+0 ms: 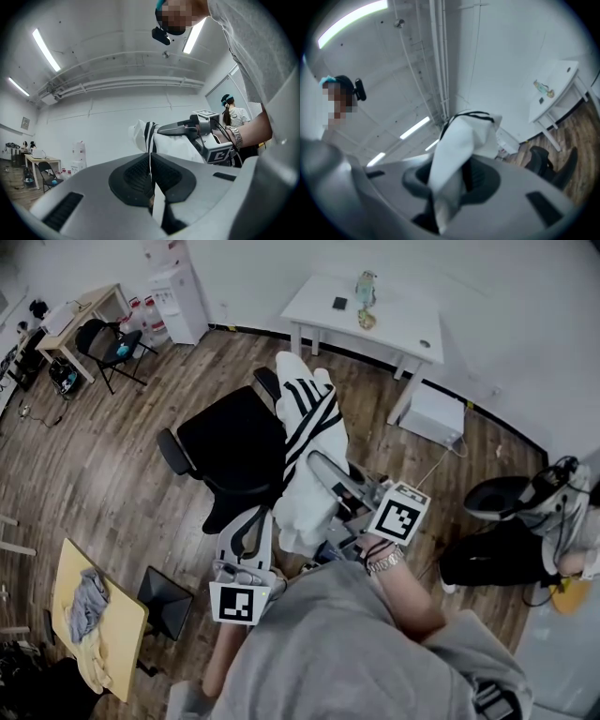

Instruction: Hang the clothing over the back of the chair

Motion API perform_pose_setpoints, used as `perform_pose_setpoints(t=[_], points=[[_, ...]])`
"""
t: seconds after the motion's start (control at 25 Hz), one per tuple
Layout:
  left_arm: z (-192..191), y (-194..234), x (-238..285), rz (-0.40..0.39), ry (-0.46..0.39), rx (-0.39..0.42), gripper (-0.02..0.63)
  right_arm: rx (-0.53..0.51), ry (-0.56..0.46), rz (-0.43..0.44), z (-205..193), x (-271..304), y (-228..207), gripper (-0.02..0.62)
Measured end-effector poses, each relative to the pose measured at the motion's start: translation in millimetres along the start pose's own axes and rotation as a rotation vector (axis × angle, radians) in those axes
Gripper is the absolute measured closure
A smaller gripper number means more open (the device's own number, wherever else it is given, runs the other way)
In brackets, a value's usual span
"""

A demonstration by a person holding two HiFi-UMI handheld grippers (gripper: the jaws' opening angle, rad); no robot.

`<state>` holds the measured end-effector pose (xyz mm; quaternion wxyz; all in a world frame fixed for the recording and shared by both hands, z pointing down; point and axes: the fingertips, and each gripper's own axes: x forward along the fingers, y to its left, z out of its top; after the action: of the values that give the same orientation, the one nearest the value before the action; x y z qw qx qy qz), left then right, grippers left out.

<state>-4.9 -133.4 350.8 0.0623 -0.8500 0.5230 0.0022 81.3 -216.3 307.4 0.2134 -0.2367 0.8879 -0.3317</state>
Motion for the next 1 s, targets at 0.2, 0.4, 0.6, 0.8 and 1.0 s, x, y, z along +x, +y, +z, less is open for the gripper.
perform_pose_setpoints(t=[0.2, 0.4, 0.6, 0.8, 1.0], points=[[-1.3, 15.4, 4.6, 0.009, -0.001, -0.004, 0.565, -0.005, 0.013, -0.007, -1.7, 12.8, -7.6, 0.482], [-5.4, 15.6, 3.9, 0.005, 0.009, -0.01, 0.565, -0.013, 0.012, -0.017, -1.6, 13.8, -10.3, 0.481], [-7.8, 18.8, 7.1, -0.01, 0.017, -0.014, 0.565, -0.013, 0.021, -0.033, -3.3, 19.6, -14.3, 0.48], [-12.5, 20.3, 6.6, -0.017, 0.029, -0.027, 0.565, -0.022, 0.026, -0.05, -4.0, 22.2, -17.6, 0.48], [-22.2, 58.6, 6.3, -0.017, 0.039, -0.051, 0.565, -0.025, 0.037, -0.078, -14.4, 60.2, -27.5, 0.479]])
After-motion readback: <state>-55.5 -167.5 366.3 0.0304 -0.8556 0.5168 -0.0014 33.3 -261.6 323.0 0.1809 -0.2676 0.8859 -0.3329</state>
